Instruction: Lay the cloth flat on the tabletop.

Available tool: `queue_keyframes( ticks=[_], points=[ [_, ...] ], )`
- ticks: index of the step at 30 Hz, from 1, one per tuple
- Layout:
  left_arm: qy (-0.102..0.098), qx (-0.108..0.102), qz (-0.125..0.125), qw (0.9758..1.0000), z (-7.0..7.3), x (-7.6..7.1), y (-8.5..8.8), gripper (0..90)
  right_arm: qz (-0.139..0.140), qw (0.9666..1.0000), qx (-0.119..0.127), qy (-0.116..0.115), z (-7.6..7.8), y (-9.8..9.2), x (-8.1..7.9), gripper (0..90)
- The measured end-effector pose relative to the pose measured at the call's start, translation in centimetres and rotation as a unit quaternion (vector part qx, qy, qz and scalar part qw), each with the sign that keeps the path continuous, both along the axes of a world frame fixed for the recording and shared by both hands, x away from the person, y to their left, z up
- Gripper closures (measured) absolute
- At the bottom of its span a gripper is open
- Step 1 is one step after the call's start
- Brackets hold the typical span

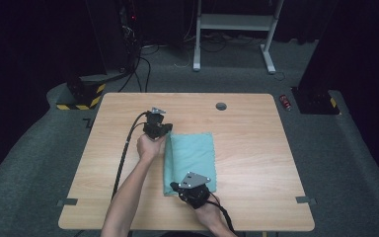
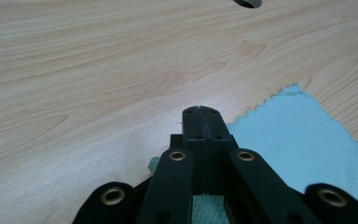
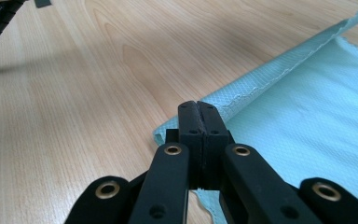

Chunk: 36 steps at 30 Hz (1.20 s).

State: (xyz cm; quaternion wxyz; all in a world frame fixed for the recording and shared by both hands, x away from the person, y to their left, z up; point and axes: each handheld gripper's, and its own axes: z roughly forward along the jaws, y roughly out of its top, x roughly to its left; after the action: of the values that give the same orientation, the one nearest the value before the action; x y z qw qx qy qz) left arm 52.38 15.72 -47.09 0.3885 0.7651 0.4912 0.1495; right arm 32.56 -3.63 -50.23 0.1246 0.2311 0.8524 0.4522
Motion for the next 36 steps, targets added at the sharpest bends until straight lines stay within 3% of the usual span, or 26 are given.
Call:
queue_keyframes(
  ticks=[10,17,20,32,36],
  points=[
    [-0.009,0.009,-0.003,0.9999,0.0,0.0,-0.6,90.0,-0.016,0.9999,0.005,0.004,-0.2,-1.4,0.1,90.0],
    [-0.004,0.005,-0.009,0.9999,-0.2,0.3,-1.5,90.0,-0.025,0.9997,0.003,0.003,-0.1,-2.2,0.1,90.0],
    [-0.007,0.018,-0.017,0.9997,0.1,0.6,-2.1,90.0,-0.031,0.9995,0.005,0.003,-0.1,-2.6,0.1,90.0],
    [-0.004,0.014,-0.033,0.9994,0.6,1.2,-3.6,90.0,-0.056,0.9984,0.008,0.002,-0.2,-4.2,0.1,90.0],
    [-0.007,0.004,-0.039,0.9992,0.8,1.4,-4.1,90.0,-0.063,0.998,0.007,-0.003,0.0,-4.7,0.0,90.0]
  ],
)
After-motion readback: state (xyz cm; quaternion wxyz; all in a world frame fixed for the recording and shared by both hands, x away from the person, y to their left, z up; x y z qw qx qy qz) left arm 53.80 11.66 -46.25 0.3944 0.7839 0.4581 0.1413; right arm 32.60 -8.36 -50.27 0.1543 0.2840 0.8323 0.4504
